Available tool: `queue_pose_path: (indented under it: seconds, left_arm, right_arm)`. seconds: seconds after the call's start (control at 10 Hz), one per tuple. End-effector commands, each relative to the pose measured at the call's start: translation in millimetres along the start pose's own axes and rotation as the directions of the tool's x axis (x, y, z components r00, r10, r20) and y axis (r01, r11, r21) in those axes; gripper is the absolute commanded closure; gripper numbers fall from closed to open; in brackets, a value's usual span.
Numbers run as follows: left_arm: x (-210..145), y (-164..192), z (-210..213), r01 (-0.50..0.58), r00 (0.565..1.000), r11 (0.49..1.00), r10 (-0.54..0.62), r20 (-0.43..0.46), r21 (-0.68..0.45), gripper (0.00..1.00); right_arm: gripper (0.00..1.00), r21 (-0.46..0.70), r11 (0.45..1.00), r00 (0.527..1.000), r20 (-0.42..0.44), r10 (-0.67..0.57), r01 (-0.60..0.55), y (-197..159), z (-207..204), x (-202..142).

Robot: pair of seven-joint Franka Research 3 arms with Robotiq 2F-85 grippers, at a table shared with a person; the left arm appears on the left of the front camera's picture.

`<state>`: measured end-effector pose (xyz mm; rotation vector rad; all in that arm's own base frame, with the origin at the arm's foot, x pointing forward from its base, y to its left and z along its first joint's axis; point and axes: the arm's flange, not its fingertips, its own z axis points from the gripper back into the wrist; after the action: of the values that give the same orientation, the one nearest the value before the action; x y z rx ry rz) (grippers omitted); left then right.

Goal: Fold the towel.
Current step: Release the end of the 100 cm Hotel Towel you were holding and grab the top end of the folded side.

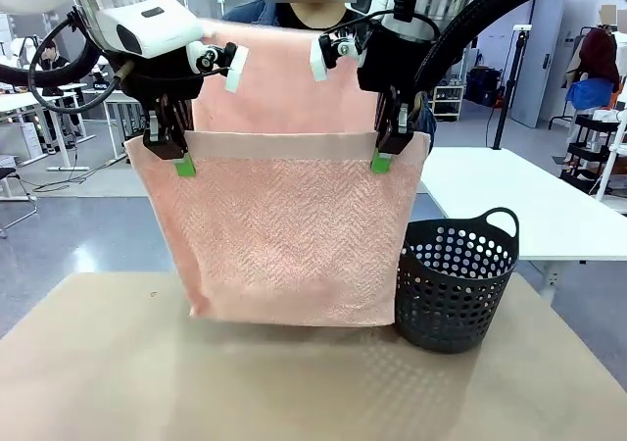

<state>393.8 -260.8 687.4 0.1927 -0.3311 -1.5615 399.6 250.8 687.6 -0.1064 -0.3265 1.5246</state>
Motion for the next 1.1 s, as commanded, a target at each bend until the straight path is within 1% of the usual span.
queue_pose_path:
  seconds: [0.0, 1.0]
  left_arm:
    - [-2.2, 0.6, 1.2, 0.005, 1.000, 1.000, -0.005, -0.002, 0.003, 1.00]
    - [-2.2, 0.6, 1.2, 0.005, 1.000, 1.000, -0.005, -0.002, 0.003, 1.00]
  right_arm:
    - [1.00, 0.005, 1.000, 1.000, 0.001, 0.009, -0.009, 0.3, 1.8, -1.1]
    - [1.00, 0.005, 1.000, 1.000, 0.001, 0.009, -0.009, 0.3, 1.8, -1.1]
